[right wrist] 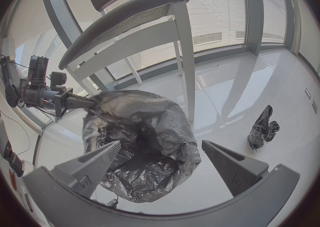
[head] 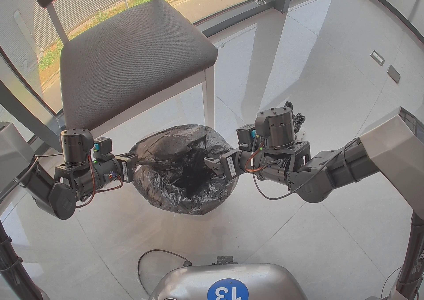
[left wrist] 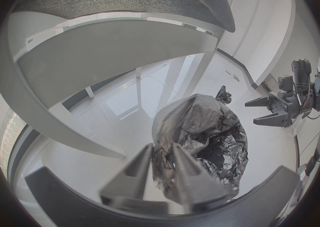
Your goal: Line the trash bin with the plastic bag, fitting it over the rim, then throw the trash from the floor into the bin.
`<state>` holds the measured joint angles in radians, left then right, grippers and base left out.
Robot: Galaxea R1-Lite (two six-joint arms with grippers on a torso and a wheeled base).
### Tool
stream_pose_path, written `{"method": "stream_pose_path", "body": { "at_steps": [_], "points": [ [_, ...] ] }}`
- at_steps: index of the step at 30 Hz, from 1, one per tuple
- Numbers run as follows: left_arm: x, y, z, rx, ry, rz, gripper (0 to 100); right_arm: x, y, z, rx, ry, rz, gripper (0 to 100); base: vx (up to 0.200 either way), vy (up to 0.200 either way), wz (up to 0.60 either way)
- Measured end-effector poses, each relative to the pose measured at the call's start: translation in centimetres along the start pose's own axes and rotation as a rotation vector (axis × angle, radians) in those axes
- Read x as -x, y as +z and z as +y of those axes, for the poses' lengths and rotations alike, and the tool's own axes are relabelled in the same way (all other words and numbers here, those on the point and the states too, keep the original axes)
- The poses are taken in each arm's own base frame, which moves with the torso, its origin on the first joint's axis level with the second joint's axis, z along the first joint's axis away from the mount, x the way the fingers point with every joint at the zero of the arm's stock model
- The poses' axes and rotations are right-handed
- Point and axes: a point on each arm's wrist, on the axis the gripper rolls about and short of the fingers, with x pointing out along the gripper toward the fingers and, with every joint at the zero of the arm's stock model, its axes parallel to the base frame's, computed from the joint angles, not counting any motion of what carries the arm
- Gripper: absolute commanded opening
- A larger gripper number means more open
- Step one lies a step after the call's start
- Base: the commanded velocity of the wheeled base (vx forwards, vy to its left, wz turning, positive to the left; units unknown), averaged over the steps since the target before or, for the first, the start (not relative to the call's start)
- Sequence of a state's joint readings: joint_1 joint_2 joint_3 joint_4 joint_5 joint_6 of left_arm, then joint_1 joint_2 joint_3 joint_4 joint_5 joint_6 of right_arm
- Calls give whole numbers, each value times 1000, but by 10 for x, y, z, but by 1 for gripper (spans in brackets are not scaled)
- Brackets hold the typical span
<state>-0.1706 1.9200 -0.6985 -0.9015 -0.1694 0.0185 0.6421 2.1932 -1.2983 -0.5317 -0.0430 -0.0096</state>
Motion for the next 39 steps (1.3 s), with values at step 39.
{"method": "stream_pose_path", "body": {
  "at_steps": [39],
  "points": [
    [31, 47, -76, -47, -234, -177, 100, 34, 2, -175, 36, -417, 6, 100, 0, 0, 0]
  ]
}}
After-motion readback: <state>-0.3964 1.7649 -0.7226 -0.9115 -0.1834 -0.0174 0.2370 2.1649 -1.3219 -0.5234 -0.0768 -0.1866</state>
